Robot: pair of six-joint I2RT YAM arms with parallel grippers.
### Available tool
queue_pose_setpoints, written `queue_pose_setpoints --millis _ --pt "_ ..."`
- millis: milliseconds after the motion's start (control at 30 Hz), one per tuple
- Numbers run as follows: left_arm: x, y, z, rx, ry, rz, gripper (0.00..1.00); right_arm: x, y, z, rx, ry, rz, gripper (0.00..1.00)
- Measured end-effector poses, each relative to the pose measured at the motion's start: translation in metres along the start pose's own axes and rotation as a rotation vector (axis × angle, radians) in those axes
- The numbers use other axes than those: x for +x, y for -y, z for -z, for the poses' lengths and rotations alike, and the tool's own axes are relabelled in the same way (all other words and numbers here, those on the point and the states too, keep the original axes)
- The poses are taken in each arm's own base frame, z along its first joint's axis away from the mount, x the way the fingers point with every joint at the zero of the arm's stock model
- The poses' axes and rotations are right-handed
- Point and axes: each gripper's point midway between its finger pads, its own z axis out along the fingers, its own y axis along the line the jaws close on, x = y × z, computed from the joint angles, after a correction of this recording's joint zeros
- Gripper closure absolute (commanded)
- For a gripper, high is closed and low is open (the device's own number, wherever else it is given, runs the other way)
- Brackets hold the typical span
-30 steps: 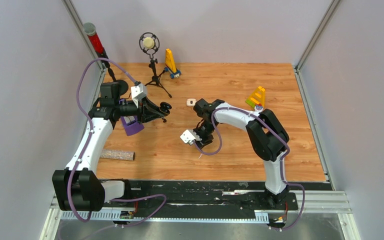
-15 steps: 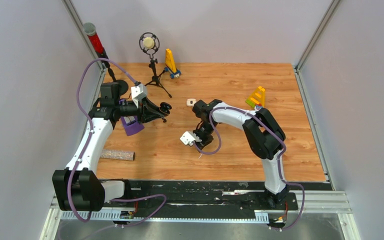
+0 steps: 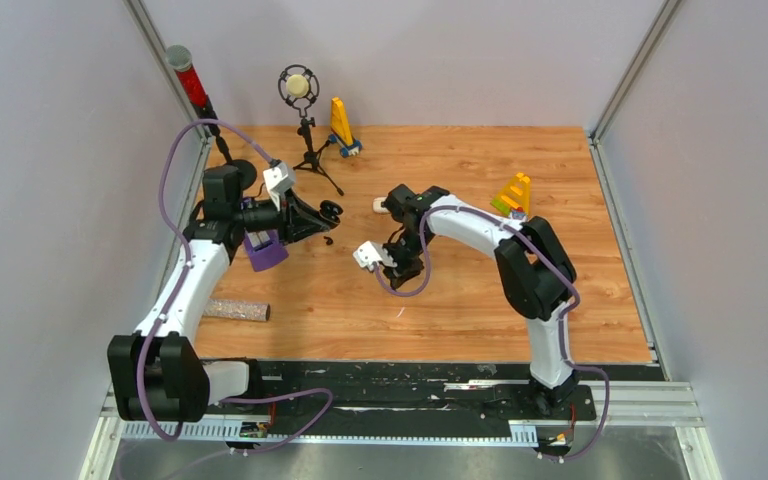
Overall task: Insert the wireless bluetooth earbuds into the charging case
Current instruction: Pick up the earbud from the center of the board, then place the earbud in the charging case.
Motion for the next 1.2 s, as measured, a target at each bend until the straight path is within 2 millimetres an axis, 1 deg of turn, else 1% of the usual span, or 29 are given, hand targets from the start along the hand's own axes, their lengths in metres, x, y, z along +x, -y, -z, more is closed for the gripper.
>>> queue_pose_setpoints --millis 100,167,300,400,500,567,633,700,767,900,1067,1200 --pt "0.002 -0.010 -0.006 -0.051 -0.005 0.050 1.00 -0.004 0.008 0.025 0.091 -0.018 -0.080 0.92" --pt "0.000 -0.017 -0.012 -0.078 -0.005 0.074 1.00 -0.010 0.019 0.057 0.216 -0.048 -0.116 0.92" --pt "0.001 -0.030 -0.032 -0.122 -0.023 0.170 1.00 -0.021 0.040 0.125 0.482 -0.110 -0.155 0.92" --pt "-0.010 -0.039 -0.050 -0.137 -0.021 0.214 1.00 -0.026 0.056 0.179 0.680 -0.153 -0.204 0.92" --pt "-0.026 -0.037 -0.068 -0.117 0.006 0.224 1.00 -0.032 0.076 0.224 0.854 -0.176 -0.239 0.92" --pt "-0.037 -0.030 -0.078 -0.092 0.031 0.226 1.00 -0.037 0.086 0.248 0.951 -0.172 -0.261 0.92" --pt "-0.045 -0.024 -0.084 -0.071 0.051 0.233 1.00 -0.043 0.095 0.268 1.039 -0.157 -0.280 0.92" --pt "-0.054 -0.018 -0.091 -0.040 0.080 0.240 1.00 -0.048 0.101 0.283 1.113 -0.135 -0.292 0.92" --pt "-0.059 -0.016 -0.095 -0.020 0.103 0.250 1.00 -0.054 0.107 0.293 1.169 -0.113 -0.295 0.92" --pt "-0.065 -0.015 -0.098 0.005 0.137 0.284 1.00 -0.065 0.115 0.305 1.242 -0.072 -0.291 0.93" --pt "-0.068 -0.014 -0.099 0.015 0.166 0.298 1.00 -0.085 0.118 0.309 1.286 -0.050 -0.267 0.93" --pt "-0.066 -0.013 -0.099 0.020 0.178 0.309 1.00 -0.103 0.117 0.301 1.285 -0.044 -0.240 0.93"
